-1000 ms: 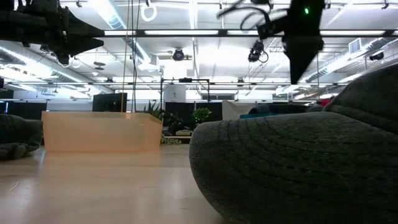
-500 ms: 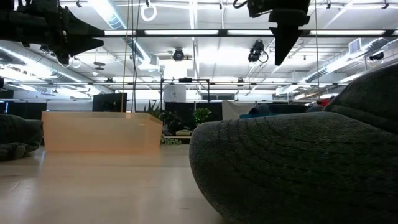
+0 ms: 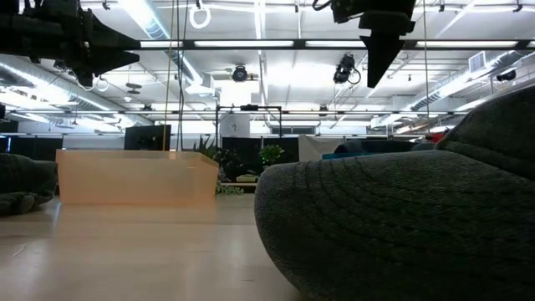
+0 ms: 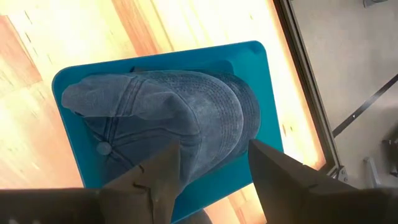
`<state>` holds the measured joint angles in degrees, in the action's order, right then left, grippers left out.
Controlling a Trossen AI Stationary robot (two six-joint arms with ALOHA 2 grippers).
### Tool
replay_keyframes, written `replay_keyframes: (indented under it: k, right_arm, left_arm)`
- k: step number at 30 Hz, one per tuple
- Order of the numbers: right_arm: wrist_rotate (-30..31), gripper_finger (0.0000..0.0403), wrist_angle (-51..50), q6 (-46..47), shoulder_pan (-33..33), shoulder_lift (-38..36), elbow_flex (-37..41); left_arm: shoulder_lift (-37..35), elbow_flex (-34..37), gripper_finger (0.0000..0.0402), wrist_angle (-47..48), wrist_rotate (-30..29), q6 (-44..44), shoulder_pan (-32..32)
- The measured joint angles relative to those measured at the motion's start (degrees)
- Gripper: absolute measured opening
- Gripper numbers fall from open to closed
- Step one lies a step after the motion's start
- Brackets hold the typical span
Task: Pick & Place hat
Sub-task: Put the top right black cap into the orange bin
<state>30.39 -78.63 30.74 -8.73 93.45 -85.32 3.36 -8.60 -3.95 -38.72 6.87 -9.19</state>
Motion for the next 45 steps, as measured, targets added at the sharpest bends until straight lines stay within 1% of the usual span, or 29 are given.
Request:
replay_keyframes:
  k: [10, 15, 20, 25, 30, 32, 35, 37, 39, 40, 45]
  right_arm:
    - [0.0, 0.0194, 1.01, 0.0, 0.0, 0.0, 0.0]
    - [0.0, 0.0194, 5.68, -0.23, 0.0, 0.0, 0.0]
    - [-0.01, 0.0194, 11.21, -4.24, 0.0, 0.0, 0.0]
    - [-0.67, 0.0194, 12.41, -4.51, 0.0, 0.0, 0.0]
    - [-9.2, 0.0194, 12.94, -3.86, -0.34, 0.02, 0.51]
    - [-14.61, 0.0194, 12.29, -2.91, -0.92, 0.05, 1.53]
    - [-24.41, 0.0194, 8.67, -2.0, -2.21, 0.07, 3.33]
    - [-29.01, 0.0194, 6.7, -1.88, -3.35, 0.07, 5.34]
    - [-30.25, 0.0194, 3.69, -2.05, -4.43, 0.07, 7.77]
    - [-30.19, 0.0194, 1.57, -0.73, -4.89, 0.07, 8.81]
    - [-29.85, 0.0194, -11.15, 11.55, -6.44, 0.04, 12.28]
  left_arm:
    - [-0.01, 0.0, 0.0177, 0.0, -0.02, 0.0, 0.0]
    - [-0.01, 0.0, 0.0177, 0.0, 0.0, 0.0, 0.01]
    - [-0.01, 0.0, 0.0177, 0.0, -0.01, 0.01, 0.02]
    - [0.01, 0.0, 0.0177, 0.0, -0.01, 0.0, 0.0]
    - [-0.01, 0.0, 0.0177, 0.0, 0.0, 0.0, 0.02]
    - [-0.01, 0.0, 0.0177, 0.0, 0.0, 0.0, 0.02]
    - [-0.01, 0.0, 0.0177, 0.0, -0.01, 0.01, 0.01]
    - [0.0, 0.0, 0.0177, -0.01, -0.01, 0.0, 0.0]
    - [0.0, 0.0, 0.0177, 0.0, -0.02, 0.0, 0.02]
    - [0.0, 0.0, 0.0177, 0.0, -0.01, 0.0, 0.01]
    - [0.0, 0.0, 0.0177, -0.02, -0.01, 0.0, 0.0]
